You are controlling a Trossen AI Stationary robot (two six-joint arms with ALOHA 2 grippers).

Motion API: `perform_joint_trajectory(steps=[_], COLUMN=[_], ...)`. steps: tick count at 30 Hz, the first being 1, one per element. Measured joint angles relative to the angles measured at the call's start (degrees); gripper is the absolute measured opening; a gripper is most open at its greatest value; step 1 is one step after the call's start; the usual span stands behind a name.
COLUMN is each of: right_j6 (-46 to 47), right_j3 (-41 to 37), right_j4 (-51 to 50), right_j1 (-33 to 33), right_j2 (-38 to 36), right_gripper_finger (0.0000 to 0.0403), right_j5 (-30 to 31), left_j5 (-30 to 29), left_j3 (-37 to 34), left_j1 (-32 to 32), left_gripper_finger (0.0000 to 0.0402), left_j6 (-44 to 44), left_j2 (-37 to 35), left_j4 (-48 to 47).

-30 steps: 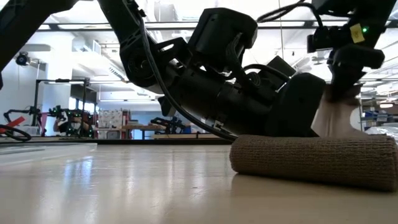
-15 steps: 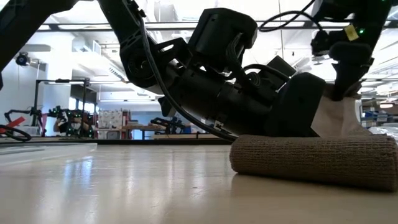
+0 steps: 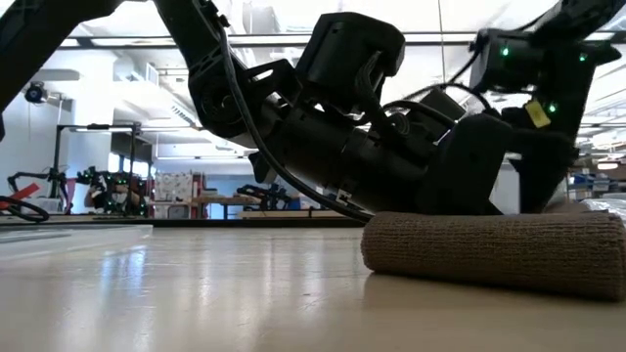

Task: Roll bandage
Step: Roll the brown bandage

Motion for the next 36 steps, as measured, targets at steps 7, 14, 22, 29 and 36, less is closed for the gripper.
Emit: perform_joint_trajectory(steps=[7,14,22,29,36], right_j6=[-2.8,-6.5,-2.5,-1.8,-2.3], right_j3=[3.1,5.3,4.7,4.7,5.1], right_j4=[1.7,0.9,-3.1,-2.7,-2.9], right_j1=[1.1,5.3,10.1,10.1,10.1], right_j2=[1.8,-0.4,4.3,9.6,12.7], right_gripper_finger=[0.0257,0.0233,0.0139,0.0082,0.0016], right_j5=[-9.4,-7.9,-4.9,1.0,0.7], left_j5=[0.0,0.0,0.0,0.0,0.0], left_j3=[0.0,0.0,0.0,0.0,0.0], left_j1=[0.0,0.0,0.0,0.0,0.0], left_gripper_finger=[0.0032,0.0032,0.0032,0.0032,0.0032], left_j6=[0.1,0.1,0.2,0.1,0.1], left_j2=[0.0,0.0,0.0,0.0,0.0], left_j4=[0.0,0.1,0.1,0.1,0.1])
